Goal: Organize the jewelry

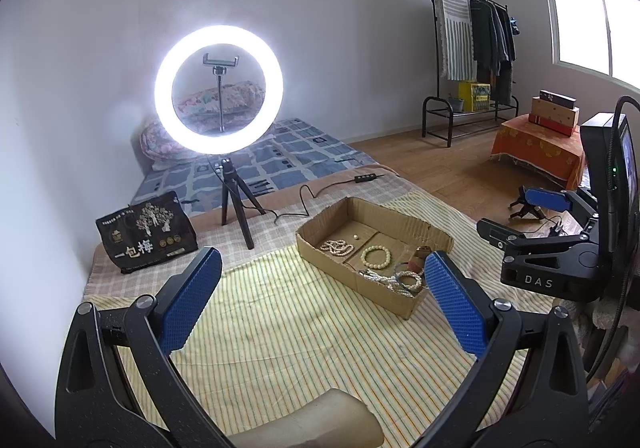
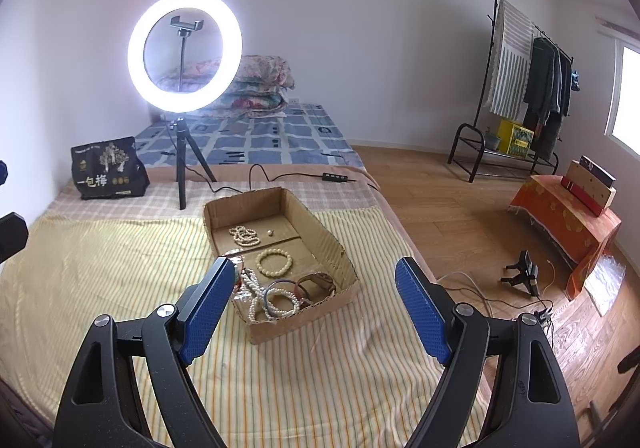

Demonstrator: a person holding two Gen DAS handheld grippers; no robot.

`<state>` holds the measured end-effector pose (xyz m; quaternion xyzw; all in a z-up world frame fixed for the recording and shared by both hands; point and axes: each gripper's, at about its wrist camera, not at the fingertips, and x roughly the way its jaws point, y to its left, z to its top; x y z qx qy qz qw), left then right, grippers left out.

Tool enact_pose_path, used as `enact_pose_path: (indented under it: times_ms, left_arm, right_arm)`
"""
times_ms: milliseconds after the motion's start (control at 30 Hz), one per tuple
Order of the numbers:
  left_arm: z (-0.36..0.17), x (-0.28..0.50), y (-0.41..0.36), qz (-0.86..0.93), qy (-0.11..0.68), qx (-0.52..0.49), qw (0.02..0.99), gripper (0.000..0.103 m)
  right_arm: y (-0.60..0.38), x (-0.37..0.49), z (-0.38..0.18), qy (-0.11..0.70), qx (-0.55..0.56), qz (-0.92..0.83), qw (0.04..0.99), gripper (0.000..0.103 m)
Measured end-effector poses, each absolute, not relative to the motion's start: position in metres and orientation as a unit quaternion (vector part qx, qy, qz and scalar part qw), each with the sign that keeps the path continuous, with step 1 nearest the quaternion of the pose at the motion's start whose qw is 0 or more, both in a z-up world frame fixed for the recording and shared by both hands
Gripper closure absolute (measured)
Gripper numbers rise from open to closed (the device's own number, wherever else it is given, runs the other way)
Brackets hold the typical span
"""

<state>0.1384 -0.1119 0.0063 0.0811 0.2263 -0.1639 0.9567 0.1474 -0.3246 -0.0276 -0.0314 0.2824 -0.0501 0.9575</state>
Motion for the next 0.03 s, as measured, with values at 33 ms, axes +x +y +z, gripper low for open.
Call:
enact_pose_path:
  times_ms: [33]
  left_arm:
    - [0.0087,0.1389,-0.1124,-0.162,0.225,0.082,0.957,0.000]
  right_arm:
    - [-0.3247,0.1482,-0.0275,0.282,-0.031,-0.051,0.957,0.021]
